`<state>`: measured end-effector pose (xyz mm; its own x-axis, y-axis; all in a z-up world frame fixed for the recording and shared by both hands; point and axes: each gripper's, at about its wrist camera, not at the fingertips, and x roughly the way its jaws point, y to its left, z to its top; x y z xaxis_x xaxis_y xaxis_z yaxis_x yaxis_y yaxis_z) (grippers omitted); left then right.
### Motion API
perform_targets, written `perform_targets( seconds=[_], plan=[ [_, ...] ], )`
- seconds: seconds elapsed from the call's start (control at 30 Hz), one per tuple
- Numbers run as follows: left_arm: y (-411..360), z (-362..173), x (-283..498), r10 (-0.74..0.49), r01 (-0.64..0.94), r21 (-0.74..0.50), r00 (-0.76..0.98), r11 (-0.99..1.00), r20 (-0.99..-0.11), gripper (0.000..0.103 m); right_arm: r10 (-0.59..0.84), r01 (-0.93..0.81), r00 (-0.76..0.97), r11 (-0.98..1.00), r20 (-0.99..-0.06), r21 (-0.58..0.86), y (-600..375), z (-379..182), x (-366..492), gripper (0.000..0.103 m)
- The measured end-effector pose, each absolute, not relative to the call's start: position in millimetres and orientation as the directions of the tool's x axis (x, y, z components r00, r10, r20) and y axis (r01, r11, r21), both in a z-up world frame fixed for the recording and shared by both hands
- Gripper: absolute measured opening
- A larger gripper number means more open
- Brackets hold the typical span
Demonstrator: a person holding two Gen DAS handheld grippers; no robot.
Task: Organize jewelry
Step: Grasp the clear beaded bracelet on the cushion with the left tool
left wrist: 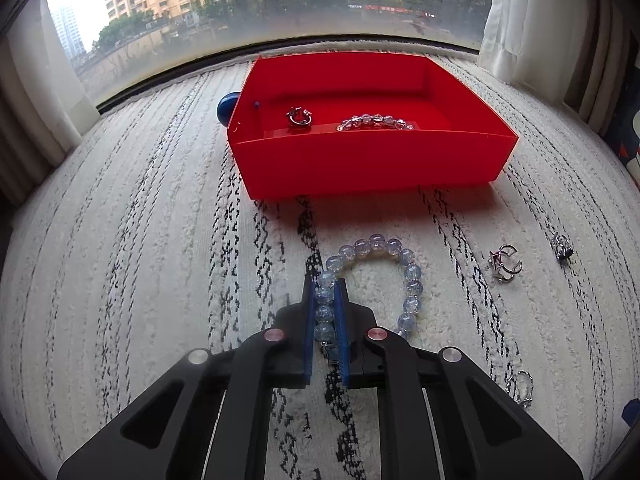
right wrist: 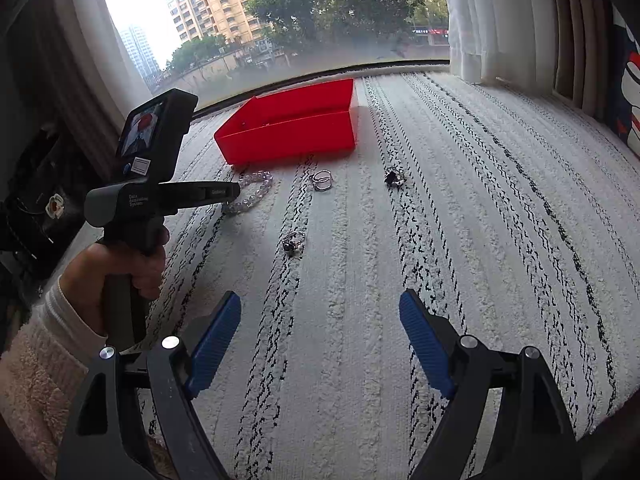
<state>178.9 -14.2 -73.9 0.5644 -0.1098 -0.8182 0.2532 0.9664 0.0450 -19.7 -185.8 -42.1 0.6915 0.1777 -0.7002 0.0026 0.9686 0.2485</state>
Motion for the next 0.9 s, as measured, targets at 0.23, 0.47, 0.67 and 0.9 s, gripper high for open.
perform_targets(
  seconds=[0.23,0.47,0.67,0.9],
  plan=[
    [-9.2,-66.7,174.6,-0.123,0.246,0.026,0.570,0.969,-0.813,0.009,0.173,0.006,0.691,0.970,-0.702,0.245,-186.3,-44.0,-18.1,0.080],
    [4.5,-38.5,158.0,-0.163,0.233,-0.025,0.598,0.972,-0.785,0.009,0.170,0.007,0.690,0.970,-0.703,0.242,-186.1,-44.7,-18.1,0.080],
    [10.5,-10.6,131.3,-0.165,0.237,-0.014,0.635,0.971,-0.755,0.009,0.167,0.008,0.689,0.971,-0.705,0.238,-185.2,-45.3,-18.5,0.080],
    [22.9,7.3,95.0,-0.189,0.245,-0.032,0.654,0.969,-0.732,0.009,0.160,0.012,0.692,0.973,-0.704,0.232,-185.4,-44.1,-17.6,0.080]
  ],
)
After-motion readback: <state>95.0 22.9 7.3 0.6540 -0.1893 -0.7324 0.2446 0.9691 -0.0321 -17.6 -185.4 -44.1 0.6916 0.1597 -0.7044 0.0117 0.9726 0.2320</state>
